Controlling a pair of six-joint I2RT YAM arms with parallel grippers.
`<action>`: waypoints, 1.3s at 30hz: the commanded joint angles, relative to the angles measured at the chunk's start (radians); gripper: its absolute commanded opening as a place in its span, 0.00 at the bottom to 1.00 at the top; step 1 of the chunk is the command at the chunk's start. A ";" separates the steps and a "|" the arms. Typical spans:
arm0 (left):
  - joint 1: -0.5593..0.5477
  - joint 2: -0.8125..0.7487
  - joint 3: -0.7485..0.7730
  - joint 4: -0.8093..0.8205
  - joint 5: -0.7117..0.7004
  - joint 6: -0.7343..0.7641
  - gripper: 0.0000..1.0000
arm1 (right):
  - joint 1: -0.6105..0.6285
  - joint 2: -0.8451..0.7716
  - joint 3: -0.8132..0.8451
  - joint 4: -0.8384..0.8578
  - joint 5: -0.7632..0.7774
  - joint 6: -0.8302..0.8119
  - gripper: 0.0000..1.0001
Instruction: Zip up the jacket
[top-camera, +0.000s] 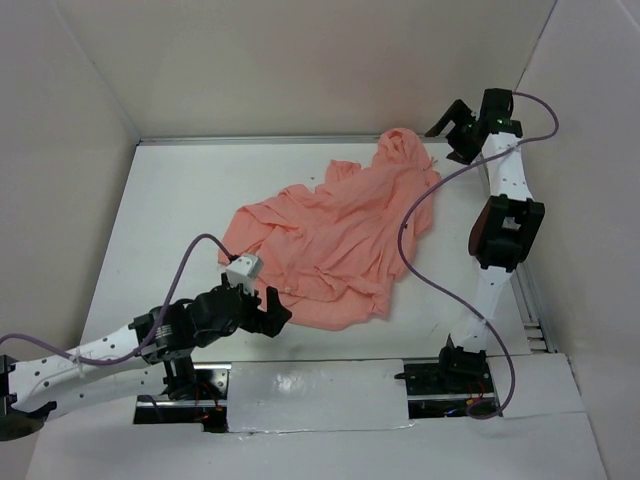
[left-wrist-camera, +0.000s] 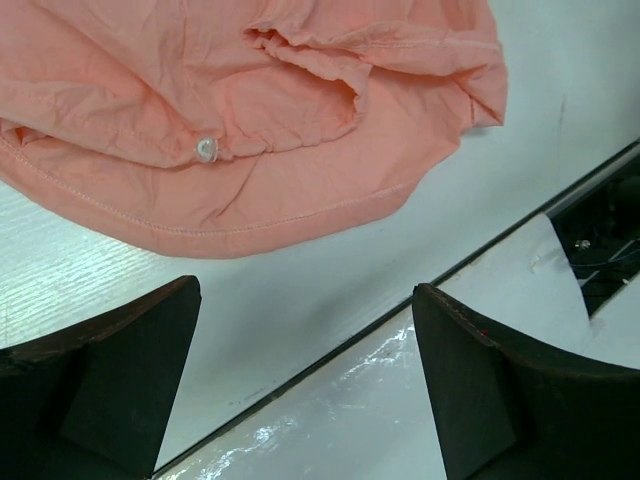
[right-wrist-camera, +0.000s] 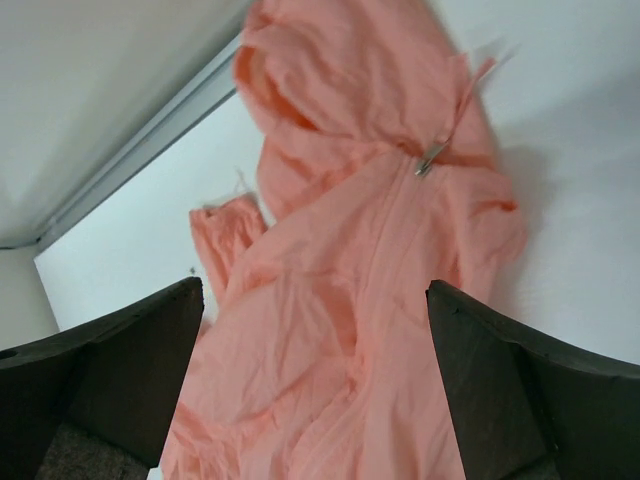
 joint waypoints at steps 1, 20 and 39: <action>-0.005 -0.016 0.052 0.006 0.031 0.000 0.99 | 0.035 -0.215 -0.060 0.052 0.055 -0.072 1.00; 0.560 0.761 0.407 0.070 0.401 -0.018 0.99 | 0.518 -0.998 -1.419 0.147 0.323 0.187 1.00; 0.722 1.181 0.717 0.113 0.433 0.063 0.00 | 0.504 -1.185 -1.617 0.141 0.302 0.221 0.00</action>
